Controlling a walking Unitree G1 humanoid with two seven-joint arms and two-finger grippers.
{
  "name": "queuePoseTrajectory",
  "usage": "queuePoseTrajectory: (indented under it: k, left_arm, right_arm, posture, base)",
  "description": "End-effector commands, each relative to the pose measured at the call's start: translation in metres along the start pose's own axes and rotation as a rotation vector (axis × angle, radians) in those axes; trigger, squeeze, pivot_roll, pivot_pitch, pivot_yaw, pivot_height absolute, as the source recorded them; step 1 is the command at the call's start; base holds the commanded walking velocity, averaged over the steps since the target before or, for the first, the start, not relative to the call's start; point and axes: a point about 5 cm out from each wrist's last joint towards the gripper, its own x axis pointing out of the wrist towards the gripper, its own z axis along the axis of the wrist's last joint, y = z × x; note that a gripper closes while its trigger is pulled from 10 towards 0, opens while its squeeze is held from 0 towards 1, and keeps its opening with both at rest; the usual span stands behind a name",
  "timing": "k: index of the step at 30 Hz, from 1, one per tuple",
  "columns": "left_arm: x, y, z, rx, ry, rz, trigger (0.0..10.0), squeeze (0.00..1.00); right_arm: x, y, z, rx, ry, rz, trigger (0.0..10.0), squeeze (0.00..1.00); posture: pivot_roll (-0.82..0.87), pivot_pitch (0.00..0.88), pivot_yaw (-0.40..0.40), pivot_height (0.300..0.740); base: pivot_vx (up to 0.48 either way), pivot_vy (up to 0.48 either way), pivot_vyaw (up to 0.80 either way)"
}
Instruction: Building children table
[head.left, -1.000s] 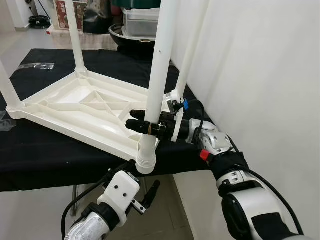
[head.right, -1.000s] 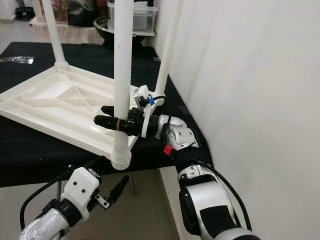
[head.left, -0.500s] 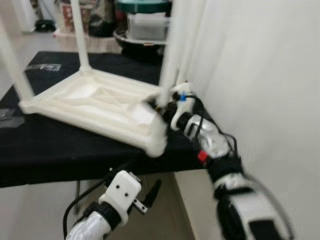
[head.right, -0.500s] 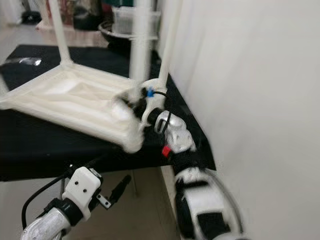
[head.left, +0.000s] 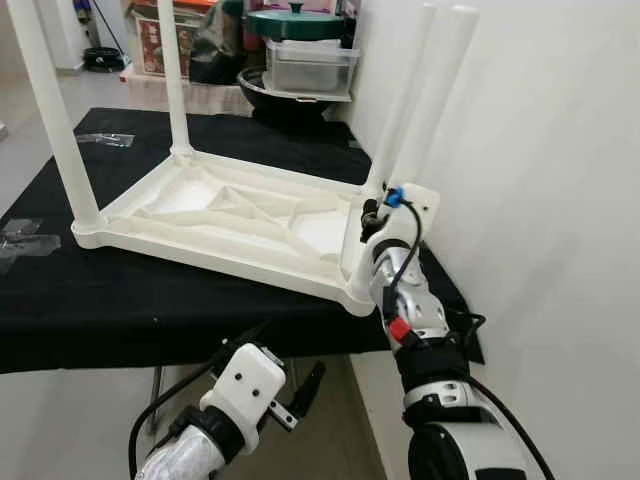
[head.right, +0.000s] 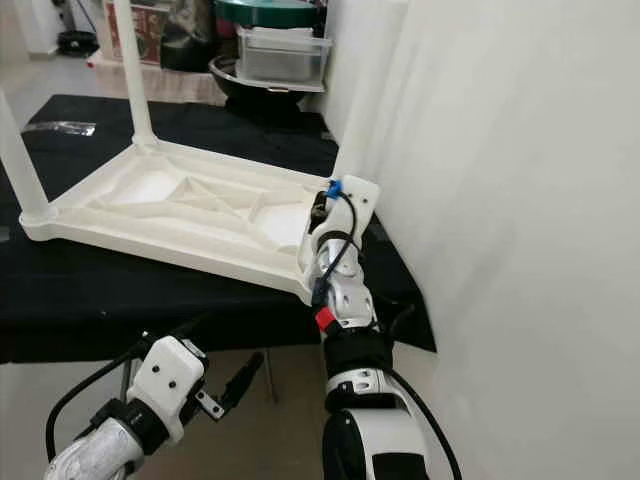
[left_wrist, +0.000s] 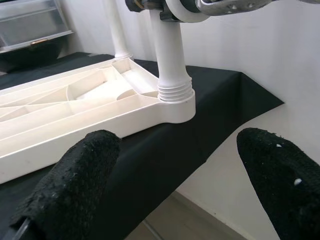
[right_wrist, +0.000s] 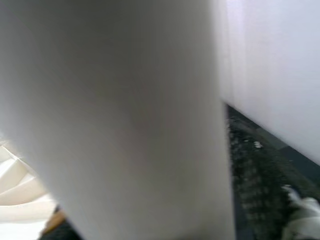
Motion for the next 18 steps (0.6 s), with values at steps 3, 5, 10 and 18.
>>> queuePoseTrajectory:
  k: [3, 5, 10, 18]
  left_arm:
    - [0.001, -0.002, -0.003, -0.014, 0.006, 0.001, 10.0, 0.00]
    - [0.001, -0.002, -0.003, -0.014, 0.006, 0.002, 10.0, 0.00]
    - [0.001, -0.002, -0.002, -0.010, 0.004, 0.001, 10.0, 0.00]
    - [0.002, -0.003, -0.002, -0.016, 0.001, -0.007, 10.0, 0.00]
  right_arm:
    - [-0.002, 0.011, 0.008, 0.029, -0.079, 0.229, 10.0, 0.00]
    - [-0.001, 0.009, 0.011, 0.021, -0.094, 0.250, 10.0, 0.00]
    - [0.006, -0.003, 0.025, -0.012, -0.128, 0.379, 10.0, 0.00]
    - [0.010, -0.013, 0.038, -0.014, -0.006, 0.803, 10.0, 0.00]
  posture:
    - [0.13, 0.000, -0.135, 0.740]
    - [0.13, 0.000, -0.135, 0.740]
    - [0.13, 0.000, -0.135, 0.740]
    - [0.13, 0.000, -0.135, 0.740]
  base:
    - [0.000, 0.000, 0.00]
    - [0.000, 0.000, 0.00]
    - [0.000, 0.000, 0.00]
    - [0.000, 0.000, 0.00]
